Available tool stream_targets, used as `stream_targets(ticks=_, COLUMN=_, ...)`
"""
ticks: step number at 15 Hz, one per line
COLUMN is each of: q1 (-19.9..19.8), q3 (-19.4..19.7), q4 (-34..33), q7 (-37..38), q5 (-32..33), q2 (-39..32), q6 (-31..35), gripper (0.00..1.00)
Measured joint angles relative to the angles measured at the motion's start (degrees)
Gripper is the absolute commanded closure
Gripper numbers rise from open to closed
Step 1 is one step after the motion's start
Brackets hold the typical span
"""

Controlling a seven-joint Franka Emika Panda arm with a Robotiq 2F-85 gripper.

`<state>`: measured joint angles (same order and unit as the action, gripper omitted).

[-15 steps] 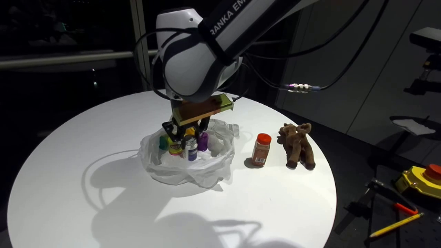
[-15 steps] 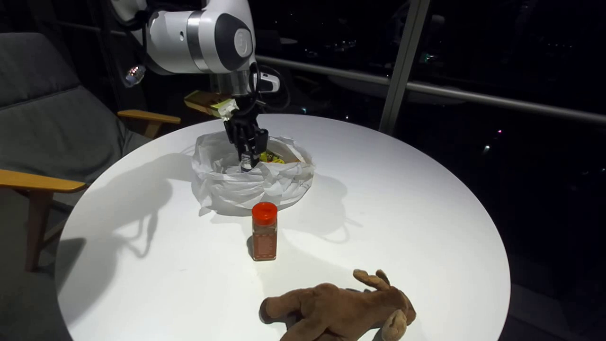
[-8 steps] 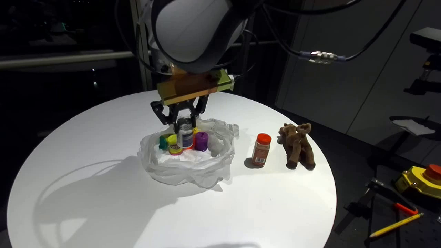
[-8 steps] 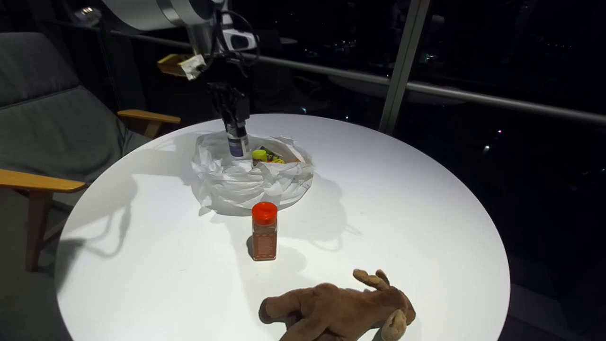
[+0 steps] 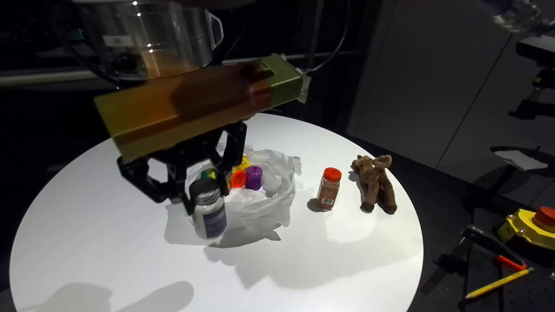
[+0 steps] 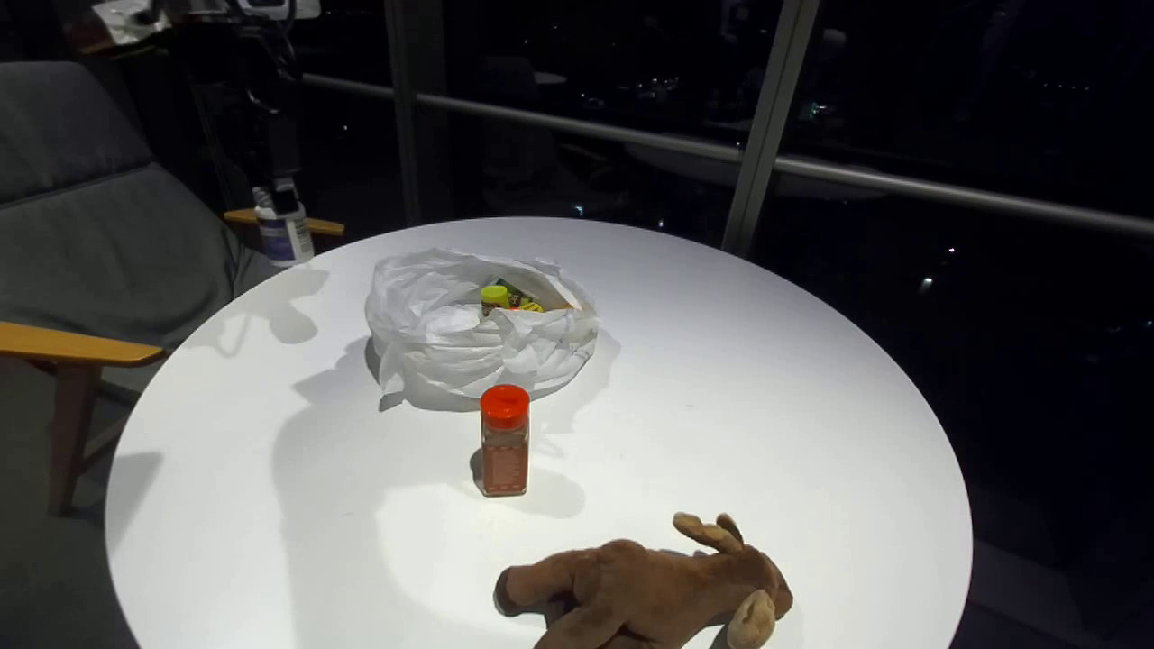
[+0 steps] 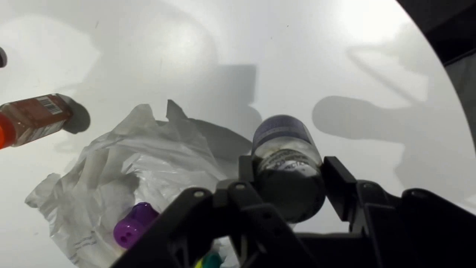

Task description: Remove the deer toy and containers from the white plastic bag and place them on the table

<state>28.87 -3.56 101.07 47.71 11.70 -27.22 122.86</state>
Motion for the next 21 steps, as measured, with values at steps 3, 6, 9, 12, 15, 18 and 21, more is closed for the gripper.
stream_targets(ticks=3, q1=0.7, q3=-1.6, q4=0.0, q7=0.2, q5=1.2, q2=-3.3, q6=0.9, gripper=0.75)
stream_targets(ticks=6, q1=0.9, q3=-1.4, q4=0.0, q7=0.4, q5=2.8, q2=-8.7, q6=3.5, gripper=0.75)
stream_targets(ticks=9, q1=0.9, q3=-1.0, q4=-0.2, q7=0.4, q5=3.2, q2=-12.7, q6=5.8, gripper=0.75)
stream_targets(ticks=12, q1=0.9, q3=-0.8, q4=-0.2, q7=0.4, q5=3.3, q2=-13.0, q6=6.9, gripper=0.73)
stream_targets(ticks=15, q1=0.8, q3=-0.3, q4=-0.1, q7=0.4, q5=3.3, q2=-13.0, q6=8.9, gripper=0.17)
stream_targets(ticks=18, q1=0.4, q3=0.1, q4=0.1, q7=0.4, q5=3.3, q2=-12.4, q6=9.9, gripper=0.00)
stream_targets(ticks=21, q1=-0.7, q3=0.9, q4=0.9, q7=0.4, q5=3.3, q2=-9.8, q6=10.0, gripper=0.00)
